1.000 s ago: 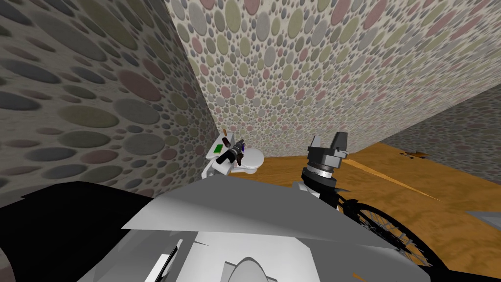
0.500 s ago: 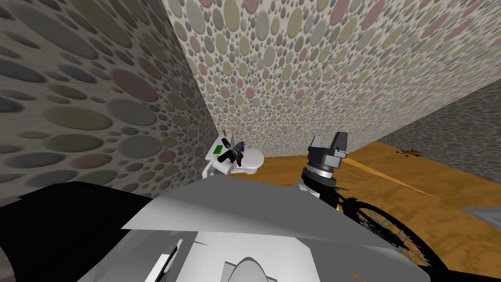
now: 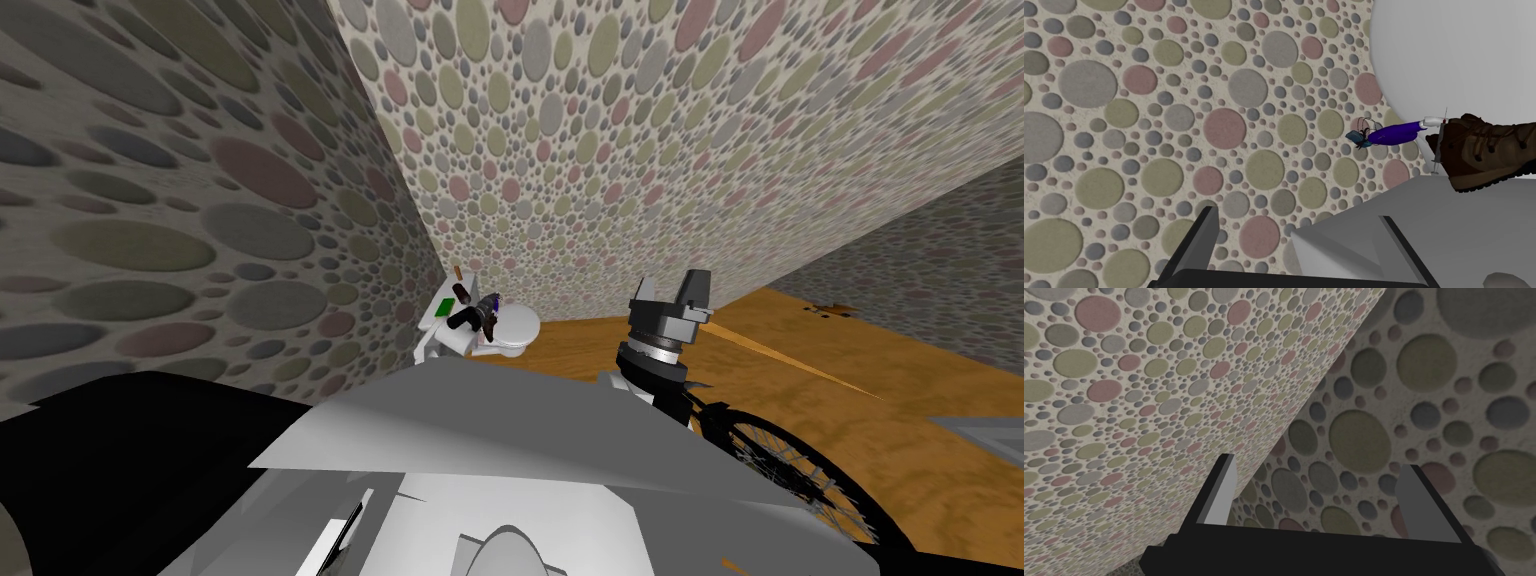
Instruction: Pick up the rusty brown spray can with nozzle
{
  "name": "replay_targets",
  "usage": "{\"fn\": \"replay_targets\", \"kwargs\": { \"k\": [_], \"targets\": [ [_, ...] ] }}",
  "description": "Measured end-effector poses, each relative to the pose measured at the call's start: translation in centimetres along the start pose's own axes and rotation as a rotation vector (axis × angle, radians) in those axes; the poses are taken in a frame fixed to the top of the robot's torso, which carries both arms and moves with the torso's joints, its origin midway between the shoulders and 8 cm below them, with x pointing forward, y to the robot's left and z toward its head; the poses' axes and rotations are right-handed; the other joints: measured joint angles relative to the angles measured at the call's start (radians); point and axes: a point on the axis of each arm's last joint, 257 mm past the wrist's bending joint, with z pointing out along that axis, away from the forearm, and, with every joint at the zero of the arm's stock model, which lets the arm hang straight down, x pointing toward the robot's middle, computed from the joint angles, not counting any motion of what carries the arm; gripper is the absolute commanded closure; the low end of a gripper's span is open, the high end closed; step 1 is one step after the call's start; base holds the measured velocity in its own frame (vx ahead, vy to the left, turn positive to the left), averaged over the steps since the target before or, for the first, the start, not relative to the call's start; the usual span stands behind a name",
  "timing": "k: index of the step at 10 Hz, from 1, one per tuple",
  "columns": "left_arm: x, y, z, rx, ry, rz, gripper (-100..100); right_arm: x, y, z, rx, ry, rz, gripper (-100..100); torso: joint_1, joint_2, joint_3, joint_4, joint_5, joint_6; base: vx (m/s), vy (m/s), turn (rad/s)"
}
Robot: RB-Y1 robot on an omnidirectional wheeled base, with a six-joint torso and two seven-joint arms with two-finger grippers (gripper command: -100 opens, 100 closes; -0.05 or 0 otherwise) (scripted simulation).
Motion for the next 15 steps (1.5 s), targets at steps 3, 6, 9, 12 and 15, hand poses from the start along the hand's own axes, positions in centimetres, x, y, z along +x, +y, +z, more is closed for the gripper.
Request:
{"fn": "replay_targets", "kwargs": {
  "k": [3,6,9,12,15],
  "targets": [
    [-0.3,1.5,0.0,-0.072,-0.006,-0.006,-100,0.0,0.0,0.0,0.000,0.000,0.000,0,0.000,0.000,0.000,0.000,0.000,0.000,0.036,0.035,-0.022],
    [-0.6,3.1,0.0,-0.144,-0.016,-0.014,-100,0.0,0.0,0.0,0.000,0.000,0.000,0,0.001,0.000,0.000,0.000,0.000,0.000,0.030,0.036,-0.016],
    [-1.1,4.4,-0.3,-0.205,-0.027,-0.023,-100,0.0,0.0,0.0,0.000,0.000,0.000,0,0.001,-0.001,-0.001,0.000,0.000,0.000,0.041,0.041,-0.010],
    [-1.8,5.8,-0.5,-0.273,-0.044,-0.036,-100,0.0,0.0,0.0,0.000,0.000,0.000,0,0.002,-0.001,-0.001,0.000,0.001,0.000,0.049,0.058,-0.006],
    [-2.4,7.1,-1.1,-0.332,-0.062,-0.049,-100,0.0,0.0,0.0,0.000,0.000,0.000,0,0.001,-0.001,-0.001,0.000,0.000,0.000,0.052,0.050,0.002]
  ]
}}
